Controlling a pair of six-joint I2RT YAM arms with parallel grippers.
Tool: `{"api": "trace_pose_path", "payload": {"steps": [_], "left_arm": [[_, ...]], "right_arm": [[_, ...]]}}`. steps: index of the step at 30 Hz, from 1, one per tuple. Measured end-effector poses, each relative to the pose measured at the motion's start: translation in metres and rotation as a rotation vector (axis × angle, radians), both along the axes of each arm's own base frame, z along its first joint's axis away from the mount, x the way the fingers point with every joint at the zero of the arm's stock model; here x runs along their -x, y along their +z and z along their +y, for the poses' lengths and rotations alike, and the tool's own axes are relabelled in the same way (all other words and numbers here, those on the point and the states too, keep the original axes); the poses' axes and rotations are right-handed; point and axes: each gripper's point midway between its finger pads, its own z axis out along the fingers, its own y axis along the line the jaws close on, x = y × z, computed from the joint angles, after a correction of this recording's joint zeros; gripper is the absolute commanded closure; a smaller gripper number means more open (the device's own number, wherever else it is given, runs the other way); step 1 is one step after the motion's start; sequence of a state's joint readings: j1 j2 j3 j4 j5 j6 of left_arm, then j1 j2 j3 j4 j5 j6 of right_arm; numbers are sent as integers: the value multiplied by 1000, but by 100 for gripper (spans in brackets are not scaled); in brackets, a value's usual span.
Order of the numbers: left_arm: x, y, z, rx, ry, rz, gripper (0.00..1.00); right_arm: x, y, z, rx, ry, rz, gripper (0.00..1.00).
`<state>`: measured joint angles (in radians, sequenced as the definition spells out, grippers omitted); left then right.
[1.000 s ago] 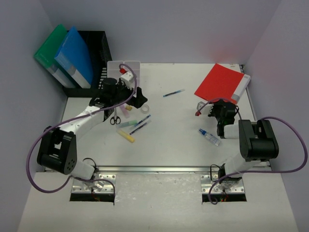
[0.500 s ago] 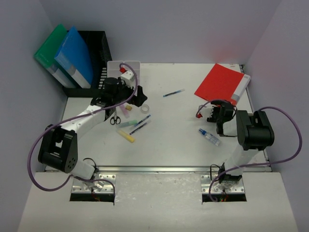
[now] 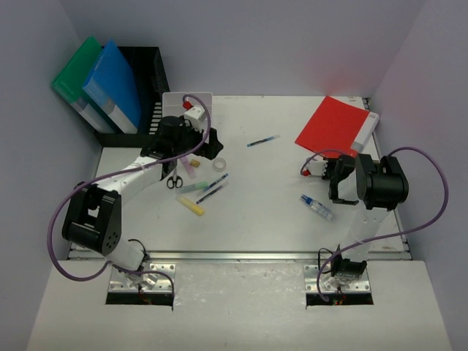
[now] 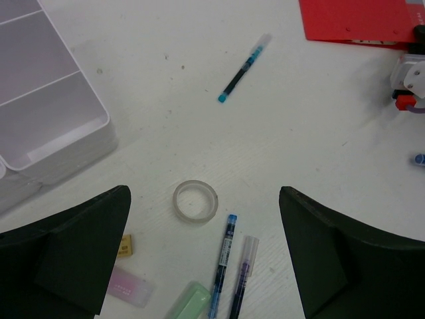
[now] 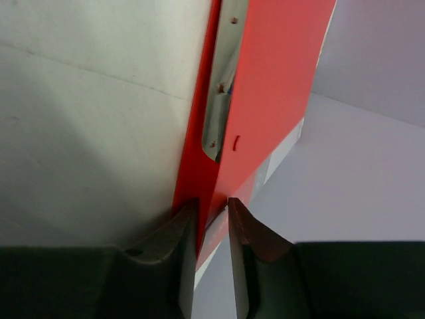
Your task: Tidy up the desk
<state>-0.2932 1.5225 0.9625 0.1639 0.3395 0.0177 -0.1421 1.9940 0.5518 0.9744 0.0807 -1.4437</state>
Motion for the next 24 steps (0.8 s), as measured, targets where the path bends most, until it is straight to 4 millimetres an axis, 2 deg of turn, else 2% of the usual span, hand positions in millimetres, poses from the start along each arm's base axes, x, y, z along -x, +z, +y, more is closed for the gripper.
{"api": "trace_pose_path", "payload": {"steps": [3, 10, 15, 19, 24], "left_arm": [[-2, -4, 0, -4, 4, 6, 8], [-5, -9, 1, -13, 13, 12, 8], [-5, -10, 2, -14, 15, 14, 8], [-3, -9, -3, 7, -3, 20, 8], [0, -2, -13, 69, -34, 26, 8]], "right_arm": [[-1, -3, -3, 10, -10, -4, 100], [-13, 5, -7, 5, -33, -37, 100], [-12, 8, -7, -15, -42, -32, 100], [-4, 29, -2, -43, -40, -61, 100], [6, 60, 13, -113, -32, -89, 100]]}}
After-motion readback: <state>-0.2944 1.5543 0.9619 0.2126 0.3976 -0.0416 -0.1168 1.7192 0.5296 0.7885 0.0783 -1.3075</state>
